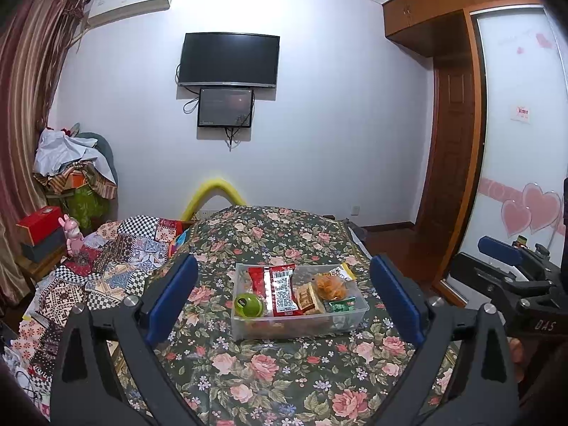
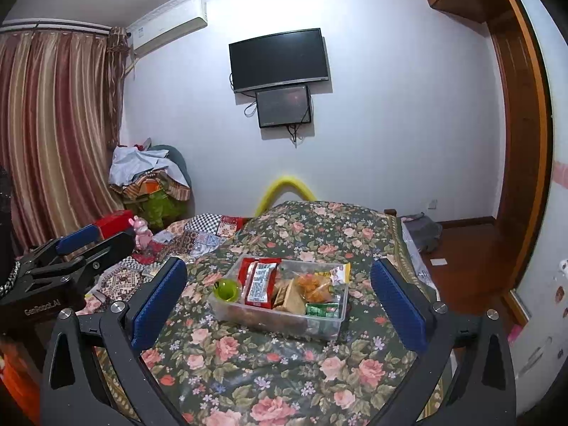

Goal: Organize snacks

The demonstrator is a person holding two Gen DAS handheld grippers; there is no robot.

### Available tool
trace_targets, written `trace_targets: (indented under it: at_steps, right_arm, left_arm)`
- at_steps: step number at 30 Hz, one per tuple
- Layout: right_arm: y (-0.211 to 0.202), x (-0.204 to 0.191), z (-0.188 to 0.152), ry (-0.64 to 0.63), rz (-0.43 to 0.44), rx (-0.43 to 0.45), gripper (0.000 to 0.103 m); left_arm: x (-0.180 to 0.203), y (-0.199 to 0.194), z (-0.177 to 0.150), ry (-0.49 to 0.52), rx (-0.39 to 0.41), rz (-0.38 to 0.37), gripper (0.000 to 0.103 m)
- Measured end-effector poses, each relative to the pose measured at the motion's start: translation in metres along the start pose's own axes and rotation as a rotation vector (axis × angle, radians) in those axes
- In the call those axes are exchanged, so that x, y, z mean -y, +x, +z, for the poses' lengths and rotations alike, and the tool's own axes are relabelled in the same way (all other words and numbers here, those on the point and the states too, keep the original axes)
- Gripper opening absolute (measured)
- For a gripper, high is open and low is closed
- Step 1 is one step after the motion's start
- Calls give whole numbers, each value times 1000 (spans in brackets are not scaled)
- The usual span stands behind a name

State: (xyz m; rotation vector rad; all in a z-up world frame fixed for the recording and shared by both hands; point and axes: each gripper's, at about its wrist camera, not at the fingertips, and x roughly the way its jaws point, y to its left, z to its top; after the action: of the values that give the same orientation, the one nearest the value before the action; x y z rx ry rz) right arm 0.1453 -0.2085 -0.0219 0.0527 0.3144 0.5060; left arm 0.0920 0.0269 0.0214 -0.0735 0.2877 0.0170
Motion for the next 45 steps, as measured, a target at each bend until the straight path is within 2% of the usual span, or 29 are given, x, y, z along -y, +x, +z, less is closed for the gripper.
trace_targets:
  at_steps: [27, 45]
  right_arm:
    - [-10, -2, -1, -2, -47, 16, 103]
    - [-10, -3, -2, -5, -60, 17, 103]
  left_arm:
    - [4, -4, -3, 24, 10, 2, 103]
    - [3, -3, -2, -8, 18, 5, 103]
